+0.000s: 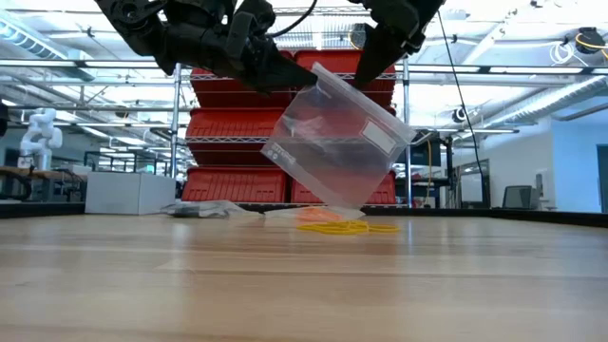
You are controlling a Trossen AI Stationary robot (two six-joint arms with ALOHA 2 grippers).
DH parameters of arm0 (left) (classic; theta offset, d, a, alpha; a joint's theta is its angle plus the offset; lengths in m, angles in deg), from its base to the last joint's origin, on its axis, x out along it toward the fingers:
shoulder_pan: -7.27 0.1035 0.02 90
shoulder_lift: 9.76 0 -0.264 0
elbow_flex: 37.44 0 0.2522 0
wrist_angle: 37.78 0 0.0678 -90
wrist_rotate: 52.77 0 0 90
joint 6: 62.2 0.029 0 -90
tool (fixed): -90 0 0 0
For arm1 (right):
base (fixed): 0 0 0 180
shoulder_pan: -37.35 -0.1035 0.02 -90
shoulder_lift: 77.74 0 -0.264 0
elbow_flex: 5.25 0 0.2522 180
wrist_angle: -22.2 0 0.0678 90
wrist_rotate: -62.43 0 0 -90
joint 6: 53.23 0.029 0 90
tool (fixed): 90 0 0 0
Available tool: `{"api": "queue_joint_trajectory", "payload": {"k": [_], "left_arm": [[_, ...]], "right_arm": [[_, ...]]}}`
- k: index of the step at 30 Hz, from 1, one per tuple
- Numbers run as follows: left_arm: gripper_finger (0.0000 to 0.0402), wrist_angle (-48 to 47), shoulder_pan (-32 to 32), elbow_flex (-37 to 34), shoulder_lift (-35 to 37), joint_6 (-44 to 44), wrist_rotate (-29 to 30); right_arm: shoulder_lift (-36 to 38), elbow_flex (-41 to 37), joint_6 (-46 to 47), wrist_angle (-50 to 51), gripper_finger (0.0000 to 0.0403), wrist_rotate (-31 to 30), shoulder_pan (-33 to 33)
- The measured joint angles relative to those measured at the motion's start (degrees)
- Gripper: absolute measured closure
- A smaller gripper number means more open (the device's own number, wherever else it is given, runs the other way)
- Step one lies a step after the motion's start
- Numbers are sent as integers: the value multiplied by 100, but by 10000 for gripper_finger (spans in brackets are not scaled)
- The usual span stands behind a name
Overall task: Sort rubber bands
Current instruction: Open the bottom transparent zip bag
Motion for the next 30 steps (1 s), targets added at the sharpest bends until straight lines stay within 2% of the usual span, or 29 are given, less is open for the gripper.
{"api": "queue_joint_trajectory", "payload": {"k": [14, 23, 30], "left_arm": [[402, -75, 4, 0, 0, -2, -4], [402, -74, 4, 0, -2, -2, -7], [402, -87, 4, 0, -2, -2, -7]], "right_arm": [[100, 14, 283, 55, 403, -19, -268], [-163, 15, 167, 80, 403, 176, 2], [-256, 15, 97, -62, 403, -9, 104]]}}
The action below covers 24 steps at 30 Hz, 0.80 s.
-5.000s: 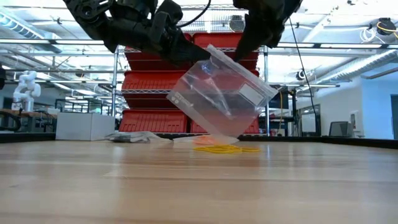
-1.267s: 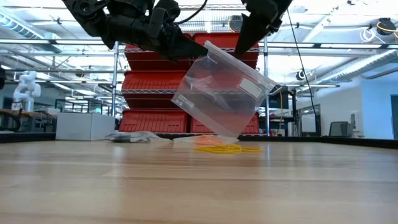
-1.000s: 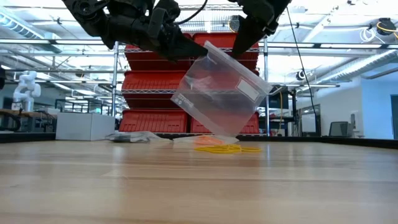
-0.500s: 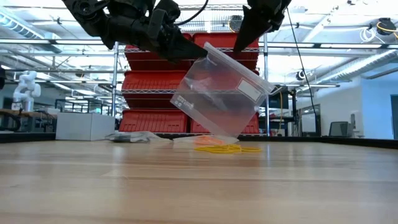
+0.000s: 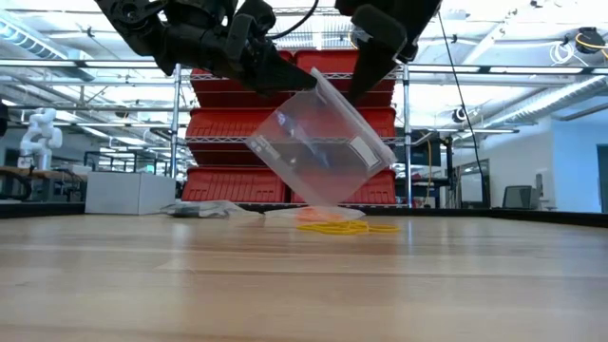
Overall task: Sort rubber bands
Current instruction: Open the bottom transparent zip bag
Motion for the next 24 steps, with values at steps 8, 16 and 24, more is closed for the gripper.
{"api": "queue_joint_trajectory", "payload": {"k": [8, 16, 24], "left_arm": [[402, -33, 0, 0, 0, -2, -3], [402, -34, 1, 0, 0, -20, -4], [402, -38, 0, 0, 0, -47, -4]], "right_arm": [[0, 0, -61, -145, 403, -30, -1], [19, 0, 188, -41, 403, -301, -386], [28, 2, 670, 88, 403, -647, -694]]}}
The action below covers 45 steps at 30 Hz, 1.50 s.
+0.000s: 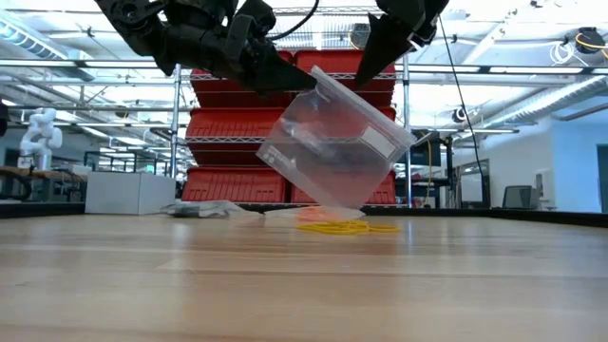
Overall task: Sort rubber bands
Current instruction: Open the bottom transparent zip bag
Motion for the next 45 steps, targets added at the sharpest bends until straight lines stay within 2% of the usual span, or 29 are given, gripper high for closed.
{"api": "queue_joint_trajectory", "payload": {"k": [7, 13, 27, 34, 42, 45], "left_arm": [[402, 2, 1, 0, 0, -10, 0], [402, 2, 2, 0, 0, -12, 0], [402, 2, 2, 0, -2, -10, 0], [402, 2, 2, 0, -2, -8, -44], [402, 2, 0, 0, -2, -8, -105], [402, 2, 0, 0, -2, -8, -153]], "right_arm": [[0, 0, -120, 41, 403, -68, 156], [0, 0, -174, -41, 403, 228, 263], [-66, 0, -396, -88, 403, 278, 474], [-66, 0, -757, -478, 403, 241, 601], [-121, 0, -771, -358, 403, 221, 751], [-238, 0, -991, -427, 403, 558, 868]]}}
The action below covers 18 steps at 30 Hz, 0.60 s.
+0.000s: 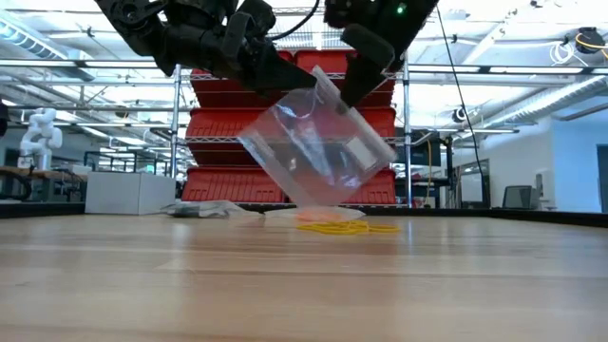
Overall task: Sort rubber bands
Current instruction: Open the bottom transparent zip bag
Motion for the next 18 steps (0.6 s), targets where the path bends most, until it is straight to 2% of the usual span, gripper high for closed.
{"api": "queue_joint_trajectory", "payload": {"k": [3, 5, 9, 12, 15, 18], "left_arm": [[402, 0, 0, 0, 0, 0, 0], [402, -4, 0, 1, 0, 0, -1], [402, -172, 0, 2, 0, 3, -2], [402, -282, -11, 2, 0, 4, -4], [402, -324, -24, 2, 0, 4, -4], [402, -343, -84, 2, 0, 4, -6]], "right_arm": [[-99, 0, -363, -254, 403, 586, 54], [-103, 0, -582, -445, 403, 707, 19], [18, -8, -518, -417, 403, 429, -89], [142, -332, -255, -540, 403, 258, -118], [219, -923, -19, -1107, 403, 258, -118], [246, -1491, -116, -2216, 403, 273, -118]]}}
